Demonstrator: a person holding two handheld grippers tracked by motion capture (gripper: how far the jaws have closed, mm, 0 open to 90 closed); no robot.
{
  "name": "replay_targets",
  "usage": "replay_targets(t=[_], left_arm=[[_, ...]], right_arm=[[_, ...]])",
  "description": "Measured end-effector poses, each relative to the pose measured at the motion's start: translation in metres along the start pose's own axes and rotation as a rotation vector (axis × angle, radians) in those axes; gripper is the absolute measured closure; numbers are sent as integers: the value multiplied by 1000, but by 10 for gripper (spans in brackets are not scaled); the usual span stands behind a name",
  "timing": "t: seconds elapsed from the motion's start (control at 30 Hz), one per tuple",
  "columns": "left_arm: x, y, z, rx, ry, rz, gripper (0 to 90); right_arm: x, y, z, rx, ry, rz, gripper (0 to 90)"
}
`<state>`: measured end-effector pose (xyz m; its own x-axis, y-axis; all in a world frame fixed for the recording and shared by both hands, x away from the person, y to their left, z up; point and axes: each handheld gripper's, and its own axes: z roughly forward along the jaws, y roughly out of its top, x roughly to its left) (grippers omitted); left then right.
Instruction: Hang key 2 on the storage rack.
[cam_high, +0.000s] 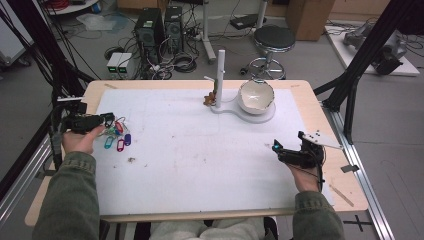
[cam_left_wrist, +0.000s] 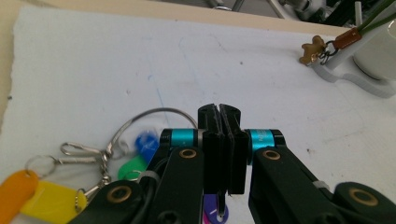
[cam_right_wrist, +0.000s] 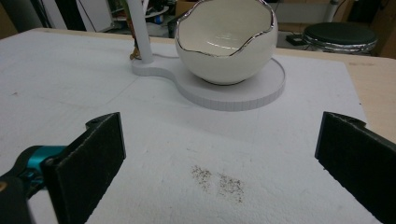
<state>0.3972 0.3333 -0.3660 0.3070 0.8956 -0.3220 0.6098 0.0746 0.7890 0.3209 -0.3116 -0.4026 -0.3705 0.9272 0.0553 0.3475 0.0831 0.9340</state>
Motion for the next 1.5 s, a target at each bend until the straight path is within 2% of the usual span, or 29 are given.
replay_targets(t=[0.03,0.2,0.37,0.6,0.73,0.93,1.07,1.2,1.5], left_arm=[[-5,5,-2,-8,-6,14,878],[-15,15,-6,-20,-21,32,878],[-22,25,-10,-52,-67,18,878],[-34,36,-11,-64,-95,36,878],[-40,43,-11,-77,-106,20,878],[-53,55,-11,-99,-105,46,878],[-64,63,-10,-96,-101,84,877],[-76,73,-13,-98,-99,98,878],[-101,96,-15,-125,-123,139,878]], right_arm=[[0,0,0,0,0,0,7],[-1,0,-1,-3,0,-3,7],[-1,0,-1,-4,0,0,7],[-1,0,-1,-4,0,-1,7],[-1,0,-1,-3,-2,3,7],[-1,0,-1,-2,-1,4,7],[-1,0,-2,-2,1,7,7],[-1,0,-2,-3,2,8,7],[-2,0,-2,-3,1,10,7]])
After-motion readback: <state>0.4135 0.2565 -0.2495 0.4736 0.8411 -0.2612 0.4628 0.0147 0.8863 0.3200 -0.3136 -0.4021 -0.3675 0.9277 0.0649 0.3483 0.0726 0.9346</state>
